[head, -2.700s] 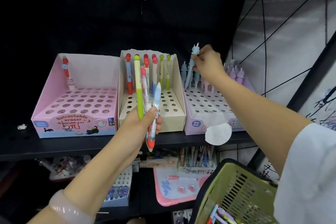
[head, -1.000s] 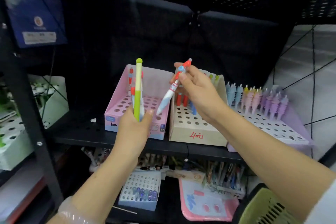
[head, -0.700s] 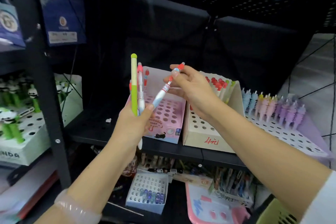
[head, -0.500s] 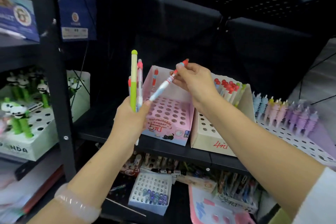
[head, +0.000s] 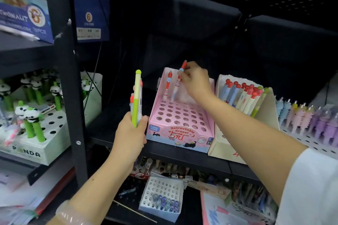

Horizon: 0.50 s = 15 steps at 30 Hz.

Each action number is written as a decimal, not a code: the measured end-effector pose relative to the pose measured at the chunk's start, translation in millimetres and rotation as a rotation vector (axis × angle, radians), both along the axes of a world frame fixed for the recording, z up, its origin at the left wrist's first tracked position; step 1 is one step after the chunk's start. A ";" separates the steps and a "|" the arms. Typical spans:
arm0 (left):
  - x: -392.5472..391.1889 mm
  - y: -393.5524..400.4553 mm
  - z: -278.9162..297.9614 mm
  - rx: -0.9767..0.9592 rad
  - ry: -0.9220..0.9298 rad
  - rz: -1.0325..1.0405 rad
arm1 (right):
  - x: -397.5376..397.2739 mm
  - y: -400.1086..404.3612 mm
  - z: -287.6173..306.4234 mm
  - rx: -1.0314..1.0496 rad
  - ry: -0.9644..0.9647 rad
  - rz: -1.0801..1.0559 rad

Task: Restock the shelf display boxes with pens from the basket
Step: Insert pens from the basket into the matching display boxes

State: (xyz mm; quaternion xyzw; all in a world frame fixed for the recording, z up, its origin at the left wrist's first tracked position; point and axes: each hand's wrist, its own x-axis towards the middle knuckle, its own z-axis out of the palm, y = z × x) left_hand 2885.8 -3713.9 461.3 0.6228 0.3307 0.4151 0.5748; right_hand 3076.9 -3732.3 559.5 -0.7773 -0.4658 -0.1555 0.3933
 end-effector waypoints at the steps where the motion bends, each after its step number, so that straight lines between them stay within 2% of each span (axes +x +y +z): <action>1: -0.6 0.1 0.5 -0.001 0.004 -0.004 | 1.2 1.4 -3.5 -0.058 -0.002 -0.008; 4: -2.3 0.4 4.8 0.010 0.005 -0.004 | -0.1 2.8 -15.5 -0.232 0.030 -0.033; 7: -6.5 1.6 12.4 0.010 -0.037 0.014 | -5.0 -0.9 -17.2 -0.295 0.073 -0.055; 10: -9.7 -0.4 21.1 0.001 -0.093 -0.023 | -13.7 -10.3 -6.8 -0.150 0.101 -0.123; 12: -9.6 -3.9 26.8 -0.050 -0.171 -0.114 | -28.5 -20.7 3.2 0.017 0.172 0.009; 15: -6.0 -14.6 31.0 -0.084 -0.216 -0.234 | -60.3 -37.4 13.5 -0.035 0.395 0.430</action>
